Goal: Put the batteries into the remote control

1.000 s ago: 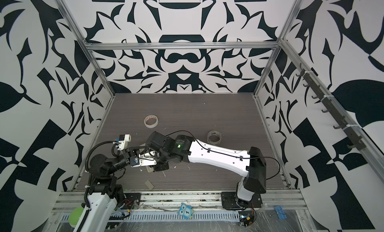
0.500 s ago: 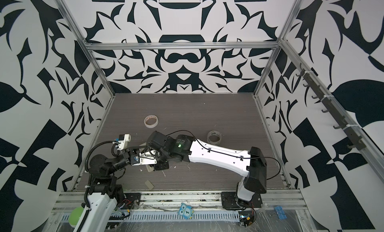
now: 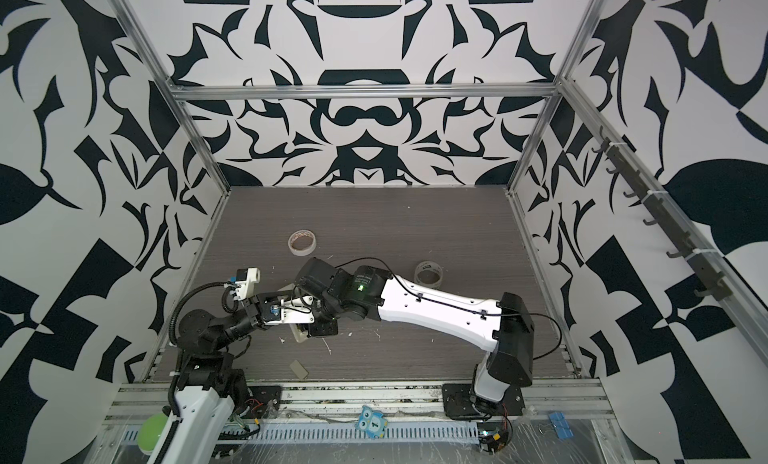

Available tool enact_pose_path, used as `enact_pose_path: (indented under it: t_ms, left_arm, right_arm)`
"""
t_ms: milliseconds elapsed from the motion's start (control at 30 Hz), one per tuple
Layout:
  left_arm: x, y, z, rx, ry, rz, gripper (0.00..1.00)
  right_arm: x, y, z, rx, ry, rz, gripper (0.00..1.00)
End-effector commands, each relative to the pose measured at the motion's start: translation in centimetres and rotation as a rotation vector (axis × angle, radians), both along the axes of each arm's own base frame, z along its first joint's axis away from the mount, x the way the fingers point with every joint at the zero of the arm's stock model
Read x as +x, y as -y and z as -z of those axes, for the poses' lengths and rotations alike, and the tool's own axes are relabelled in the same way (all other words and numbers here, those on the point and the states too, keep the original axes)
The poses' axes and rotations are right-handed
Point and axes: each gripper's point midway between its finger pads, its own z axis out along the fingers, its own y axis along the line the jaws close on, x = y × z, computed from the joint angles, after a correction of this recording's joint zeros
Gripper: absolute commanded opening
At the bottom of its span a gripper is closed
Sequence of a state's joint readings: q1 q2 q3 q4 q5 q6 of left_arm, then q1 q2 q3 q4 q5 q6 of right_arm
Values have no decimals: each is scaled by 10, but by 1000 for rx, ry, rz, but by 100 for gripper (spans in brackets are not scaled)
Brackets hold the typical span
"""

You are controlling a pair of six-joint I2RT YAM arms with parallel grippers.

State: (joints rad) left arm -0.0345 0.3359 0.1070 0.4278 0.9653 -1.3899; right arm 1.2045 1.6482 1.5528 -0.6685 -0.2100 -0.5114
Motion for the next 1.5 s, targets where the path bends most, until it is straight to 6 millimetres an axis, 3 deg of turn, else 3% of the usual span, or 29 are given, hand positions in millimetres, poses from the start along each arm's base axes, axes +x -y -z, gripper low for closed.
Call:
enact_pose_path:
  t_ms: [0, 1467]
  left_arm:
    - [-13, 4, -24, -7, 89, 56, 0]
    - [-17, 6, -24, -5, 100, 83, 0]
  right_arm:
    - [19, 6, -3, -4, 16, 71, 28]
    - [16, 22, -8, -19, 28, 25, 29]
